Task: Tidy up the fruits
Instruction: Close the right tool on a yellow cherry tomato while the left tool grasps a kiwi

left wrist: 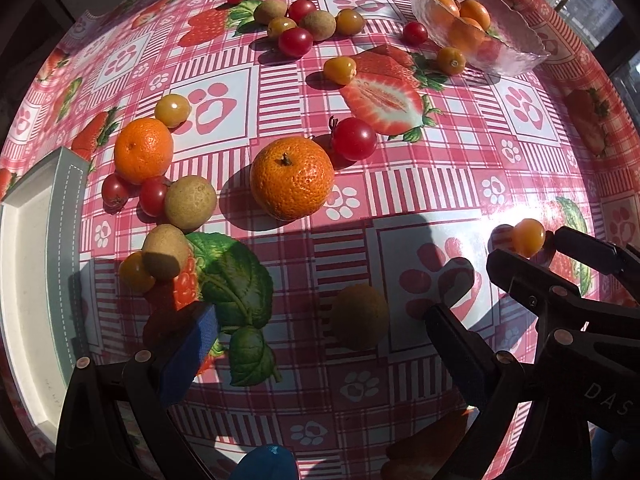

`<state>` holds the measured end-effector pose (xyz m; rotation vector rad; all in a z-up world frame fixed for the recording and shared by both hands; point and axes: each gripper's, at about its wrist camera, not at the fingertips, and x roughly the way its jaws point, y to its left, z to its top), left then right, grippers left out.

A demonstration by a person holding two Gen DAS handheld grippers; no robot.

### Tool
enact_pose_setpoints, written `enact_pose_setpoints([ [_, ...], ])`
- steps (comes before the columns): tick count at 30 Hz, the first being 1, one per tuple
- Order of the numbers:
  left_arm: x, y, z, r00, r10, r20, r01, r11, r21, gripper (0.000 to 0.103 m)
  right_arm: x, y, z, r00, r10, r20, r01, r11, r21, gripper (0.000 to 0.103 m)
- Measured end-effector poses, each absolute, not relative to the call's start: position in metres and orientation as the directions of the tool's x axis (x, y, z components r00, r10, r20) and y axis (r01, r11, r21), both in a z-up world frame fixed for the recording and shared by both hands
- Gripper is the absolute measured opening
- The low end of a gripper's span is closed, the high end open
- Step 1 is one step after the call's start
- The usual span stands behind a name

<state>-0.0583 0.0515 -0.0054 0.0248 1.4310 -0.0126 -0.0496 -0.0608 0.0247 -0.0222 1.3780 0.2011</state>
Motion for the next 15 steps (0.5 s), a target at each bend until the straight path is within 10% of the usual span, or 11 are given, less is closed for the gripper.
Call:
enact_pose_setpoints([
  [5, -0.058, 0.057, -0.007, 0.144, 0.002, -0.99, 0.023, 1.0, 0.005, 0.103, -0.049, -0.052, 0.026, 0.202, 0.103, -0.974, -0.208, 0.976, 0.061, 0.061],
  [9, -0.057, 0.052, -0.012, 0.112, 0.004, -0.994, 0.019, 1.0, 0.006, 0.103, -0.049, -0.053, 0.029, 0.218, 0.113, -0.969, -0.22, 0.973, 0.064, 0.026],
  [12, -0.055, 0.058, -0.01, 0.092, -0.01, -0.996, 0.003, 1.0, -0.01, 0.103, -0.049, -0.059, 0.029, 0.205, 0.159, -0.966, -0.189, 0.975, 0.121, 0.024],
  [15, -0.057, 0.06, -0.001, 0.123, -0.022, -0.992, 0.004, 1.0, -0.021, 0.082, -0.052, -0.068, 0.031, 0.201, 0.182, -0.962, -0.153, 0.976, 0.153, 0.024],
])
